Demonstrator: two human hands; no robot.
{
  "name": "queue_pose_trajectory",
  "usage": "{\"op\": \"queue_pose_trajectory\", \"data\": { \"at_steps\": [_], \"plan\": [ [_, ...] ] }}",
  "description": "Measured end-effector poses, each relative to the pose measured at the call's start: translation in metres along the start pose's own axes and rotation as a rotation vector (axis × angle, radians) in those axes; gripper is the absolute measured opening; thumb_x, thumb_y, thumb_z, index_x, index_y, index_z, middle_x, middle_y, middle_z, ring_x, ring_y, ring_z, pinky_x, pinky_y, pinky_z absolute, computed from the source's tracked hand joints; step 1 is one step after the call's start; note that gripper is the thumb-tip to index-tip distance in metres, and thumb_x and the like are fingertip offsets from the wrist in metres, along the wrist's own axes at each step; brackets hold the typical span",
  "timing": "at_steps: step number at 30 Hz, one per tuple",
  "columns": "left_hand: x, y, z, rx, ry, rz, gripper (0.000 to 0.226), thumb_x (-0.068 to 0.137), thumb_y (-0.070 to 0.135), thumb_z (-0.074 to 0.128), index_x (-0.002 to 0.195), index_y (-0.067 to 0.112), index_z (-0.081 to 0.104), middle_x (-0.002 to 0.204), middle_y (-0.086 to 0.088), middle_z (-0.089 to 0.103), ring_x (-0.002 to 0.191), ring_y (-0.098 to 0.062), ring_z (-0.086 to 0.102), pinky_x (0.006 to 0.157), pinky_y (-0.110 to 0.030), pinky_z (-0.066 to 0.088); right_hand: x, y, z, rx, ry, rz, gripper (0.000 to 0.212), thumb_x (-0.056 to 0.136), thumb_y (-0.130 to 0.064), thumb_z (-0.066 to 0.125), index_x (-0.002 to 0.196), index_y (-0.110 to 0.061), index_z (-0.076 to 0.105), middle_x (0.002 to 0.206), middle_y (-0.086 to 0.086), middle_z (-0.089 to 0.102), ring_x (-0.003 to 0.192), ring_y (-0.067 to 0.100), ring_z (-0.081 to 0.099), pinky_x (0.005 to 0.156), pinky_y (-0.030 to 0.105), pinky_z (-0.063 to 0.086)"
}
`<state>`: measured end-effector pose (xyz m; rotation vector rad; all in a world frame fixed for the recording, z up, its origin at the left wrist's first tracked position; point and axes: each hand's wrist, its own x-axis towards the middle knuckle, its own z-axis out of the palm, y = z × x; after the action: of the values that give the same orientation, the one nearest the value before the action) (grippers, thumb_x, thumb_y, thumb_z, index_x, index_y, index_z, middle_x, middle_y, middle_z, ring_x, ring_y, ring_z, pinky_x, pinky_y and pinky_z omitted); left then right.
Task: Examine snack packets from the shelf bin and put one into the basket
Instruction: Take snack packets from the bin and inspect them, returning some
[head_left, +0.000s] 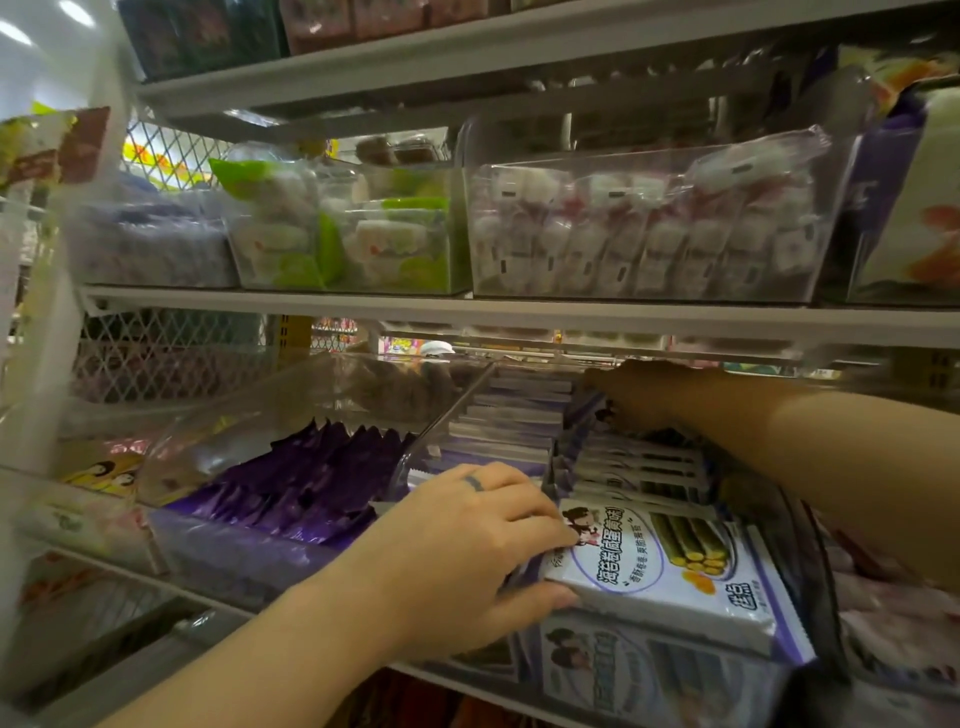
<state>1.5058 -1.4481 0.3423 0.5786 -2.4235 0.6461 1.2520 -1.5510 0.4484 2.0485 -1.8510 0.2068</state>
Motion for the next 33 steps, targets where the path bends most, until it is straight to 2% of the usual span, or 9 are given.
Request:
{"op": "queue_pose_trajectory", "data": {
  "at_steps": [4, 11, 15, 18, 20, 22, 25, 29, 33],
  "plan": [
    [-0.001, -0.001, 0.003, -0.008, 0.010, 0.001, 0.042, 0.093, 0.055, 0.050, 0.119, 0.029, 0.068, 0.116, 0.015, 0.067, 0.112, -0.007, 0.059, 0.091, -0.031, 0.052, 0.001, 0.020, 0.007, 0.057, 0.072, -0.009, 0.034, 0.089, -0.008, 0.057, 0.114, -0.015, 0.036, 0.097, 0.009, 0.057, 0.081, 0.023, 0.056, 0.063, 0.036, 0.048],
    [-0.001, -0.002, 0.006, -0.006, 0.025, 0.005, 0.042, 0.093, 0.055, 0.048, 0.120, 0.029, 0.068, 0.115, 0.015, 0.068, 0.111, -0.007, 0.059, 0.089, -0.032, 0.054, 0.007, 0.000, 0.009, -0.280, 0.020, -0.187, 0.028, 0.102, -0.024, 0.035, 0.120, -0.012, 0.053, 0.116, 0.012, 0.059, 0.108, 0.031, 0.058, 0.084, 0.036, 0.045],
    [-0.002, -0.002, 0.008, -0.017, 0.035, 0.002, 0.042, 0.093, 0.055, 0.048, 0.120, 0.029, 0.067, 0.116, 0.016, 0.067, 0.113, -0.006, 0.058, 0.091, -0.032, 0.053, 0.005, -0.003, 0.008, -0.221, 0.007, -0.163, 0.037, 0.096, -0.015, 0.052, 0.132, -0.015, 0.044, 0.123, 0.010, 0.057, 0.104, 0.026, 0.058, 0.092, 0.037, 0.049],
    [-0.003, -0.002, 0.009, -0.016, 0.044, 0.001, 0.041, 0.093, 0.054, 0.050, 0.120, 0.029, 0.068, 0.116, 0.015, 0.067, 0.113, -0.007, 0.058, 0.091, -0.032, 0.053, 0.003, 0.007, -0.006, -0.120, 0.207, -0.150, 0.024, 0.096, -0.027, 0.054, 0.108, -0.008, 0.061, 0.105, 0.012, 0.064, 0.090, 0.026, 0.060, 0.081, 0.038, 0.051],
    [-0.003, -0.002, 0.010, -0.016, 0.051, -0.001, 0.041, 0.094, 0.053, 0.049, 0.120, 0.028, 0.068, 0.116, 0.015, 0.067, 0.113, -0.007, 0.058, 0.090, -0.033, 0.053, 0.001, 0.010, -0.006, -0.141, 0.103, -0.174, 0.023, 0.097, -0.024, 0.052, 0.107, -0.009, 0.066, 0.108, 0.011, 0.066, 0.096, 0.026, 0.061, 0.088, 0.040, 0.050],
    [-0.003, -0.001, 0.011, -0.019, 0.059, -0.003, 0.040, 0.094, 0.052, 0.050, 0.120, 0.027, 0.068, 0.115, 0.014, 0.067, 0.112, -0.007, 0.058, 0.089, -0.034, 0.053, -0.001, 0.012, 0.004, -0.211, -0.089, -0.204, 0.027, 0.098, -0.016, 0.049, 0.121, -0.010, 0.061, 0.122, 0.012, 0.061, 0.109, 0.027, 0.058, 0.097, 0.038, 0.046],
    [-0.004, -0.001, 0.012, -0.015, 0.075, -0.003, 0.040, 0.093, 0.052, 0.051, 0.118, 0.027, 0.069, 0.114, 0.014, 0.068, 0.111, -0.008, 0.058, 0.088, -0.034, 0.053, 0.003, 0.013, 0.009, -0.244, -0.204, -0.205, 0.034, 0.097, -0.014, 0.049, 0.131, -0.011, 0.056, 0.131, 0.012, 0.057, 0.117, 0.028, 0.055, 0.101, 0.039, 0.043],
    [-0.004, 0.000, 0.012, -0.034, 0.092, 0.004, 0.039, 0.092, 0.051, 0.051, 0.116, 0.027, 0.070, 0.113, 0.015, 0.068, 0.110, -0.008, 0.059, 0.087, -0.033, 0.054, 0.002, 0.003, 0.003, -0.138, -0.031, -0.348, 0.029, 0.093, -0.006, 0.053, 0.119, -0.011, 0.064, 0.118, 0.008, 0.061, 0.099, 0.020, 0.056, 0.081, 0.022, 0.041],
    [-0.003, -0.001, 0.014, -0.033, 0.101, 0.004, 0.038, 0.092, 0.051, 0.053, 0.116, 0.027, 0.070, 0.113, 0.014, 0.068, 0.110, -0.008, 0.059, 0.089, -0.033, 0.053, 0.001, -0.002, 0.004, -0.130, -0.096, -0.374, 0.035, 0.092, -0.002, 0.053, 0.126, -0.010, 0.057, 0.104, -0.004, 0.044, 0.088, 0.015, 0.046, 0.069, 0.018, 0.034]
  ]
}}
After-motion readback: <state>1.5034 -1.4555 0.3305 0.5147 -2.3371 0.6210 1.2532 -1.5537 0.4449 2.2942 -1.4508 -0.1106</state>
